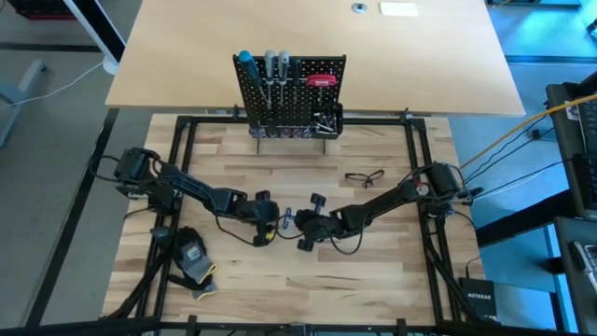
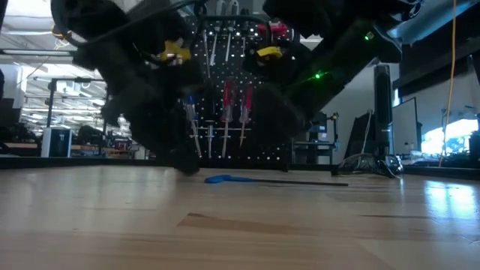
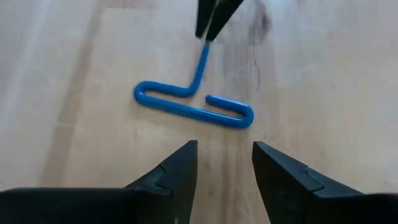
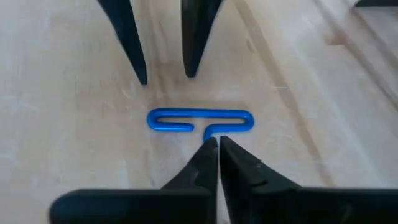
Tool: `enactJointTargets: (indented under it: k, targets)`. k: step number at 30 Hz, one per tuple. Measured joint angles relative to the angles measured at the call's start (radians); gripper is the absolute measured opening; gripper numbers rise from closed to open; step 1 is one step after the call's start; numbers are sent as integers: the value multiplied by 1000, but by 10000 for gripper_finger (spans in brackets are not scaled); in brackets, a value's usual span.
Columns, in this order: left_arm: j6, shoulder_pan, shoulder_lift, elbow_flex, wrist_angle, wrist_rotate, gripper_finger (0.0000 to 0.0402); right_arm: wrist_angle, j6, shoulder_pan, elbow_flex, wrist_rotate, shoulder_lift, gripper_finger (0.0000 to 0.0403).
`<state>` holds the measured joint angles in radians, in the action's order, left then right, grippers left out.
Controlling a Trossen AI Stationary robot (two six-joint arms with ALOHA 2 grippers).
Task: Hang tools onto peg board
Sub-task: Hang the blue pick tool on the peg board
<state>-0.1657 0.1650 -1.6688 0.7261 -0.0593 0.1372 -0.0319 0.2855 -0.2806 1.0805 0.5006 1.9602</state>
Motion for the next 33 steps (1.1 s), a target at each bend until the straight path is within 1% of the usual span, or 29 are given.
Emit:
enactJointTargets:
  k: [3, 8, 11, 14, 17, 21, 24, 29, 33]
  targets:
    - [34, 0, -53, 2, -19, -2, 143, -5, 2, 0, 0, -47, 0, 48]
    - [79, -15, -89, 3, -46, -11, 143, -15, -35, 2, 0, -55, 4, 112]
    - [100, -23, -91, 3, -62, -19, 143, -84, -37, 23, -44, -64, 7, 136]
    - [100, -33, -94, 2, -69, -43, 143, -212, -27, 49, -109, -104, 8, 145]
    - [100, -38, -102, 2, -82, -49, 143, -308, 5, 72, -161, -138, 12, 142]
    - [104, -47, -124, 2, -126, -83, 143, -405, 23, 88, -175, -219, 54, 127]
    - [104, -47, -135, 2, -144, -88, 143, -466, 19, 86, -174, -223, 97, 113]
    - [120, -49, -137, 2, -149, -93, 143, -461, 20, 92, -171, -226, 128, 84]
    - [121, -51, -137, 1, -163, -109, 143, -447, -8, 96, -170, -232, 144, 39]
